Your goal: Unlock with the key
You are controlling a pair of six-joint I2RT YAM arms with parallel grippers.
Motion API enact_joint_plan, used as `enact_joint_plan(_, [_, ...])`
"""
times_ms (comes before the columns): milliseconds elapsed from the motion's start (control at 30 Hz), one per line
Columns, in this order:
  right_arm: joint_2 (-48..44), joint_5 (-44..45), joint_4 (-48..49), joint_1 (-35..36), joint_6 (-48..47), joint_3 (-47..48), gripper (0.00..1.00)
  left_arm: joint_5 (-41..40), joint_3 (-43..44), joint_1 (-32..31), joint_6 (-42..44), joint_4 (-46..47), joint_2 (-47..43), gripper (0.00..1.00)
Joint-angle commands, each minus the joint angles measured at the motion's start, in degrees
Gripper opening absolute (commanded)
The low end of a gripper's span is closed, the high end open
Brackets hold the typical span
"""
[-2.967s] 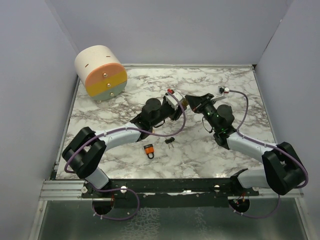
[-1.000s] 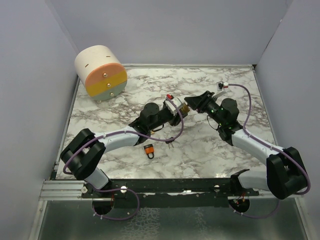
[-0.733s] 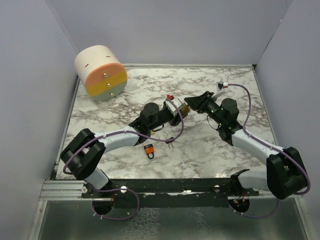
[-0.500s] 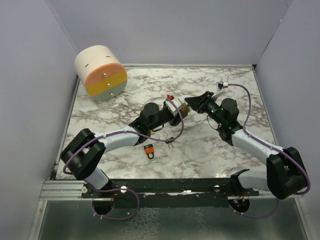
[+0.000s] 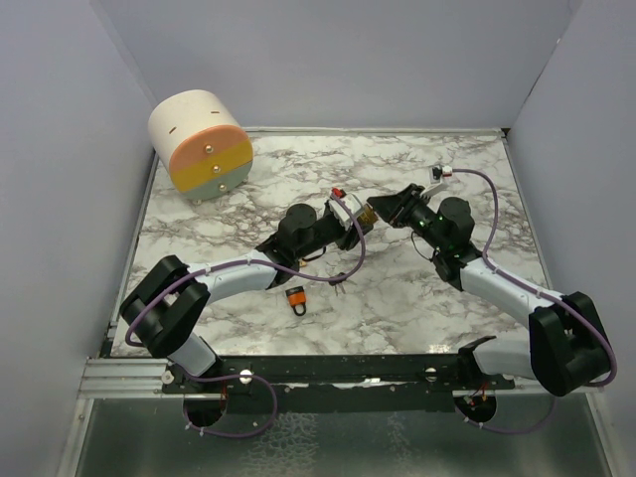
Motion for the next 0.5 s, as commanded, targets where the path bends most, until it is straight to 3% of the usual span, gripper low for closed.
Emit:
enact_joint_plan(0, [0.5, -1.3, 1.4, -0.2, 0.3, -0.9, 0.17, -0.2, 2.7, -0.4, 0.3, 4.8, -2.0, 0.0])
enact_joint_plan(267, [-0.3, -0.7, 1.3, -0.2, 0.5, -1.1, 0.02, 0.0, 2.5, -0.3, 0.0, 4.8, -2.1, 0.0])
enact_joint_plan(467, [-0.6, -0.5, 1.5, -0.2, 0.2, -1.1, 0.01, -0.3, 2.9, -0.4, -0.5, 4.8, -1.7, 0.0])
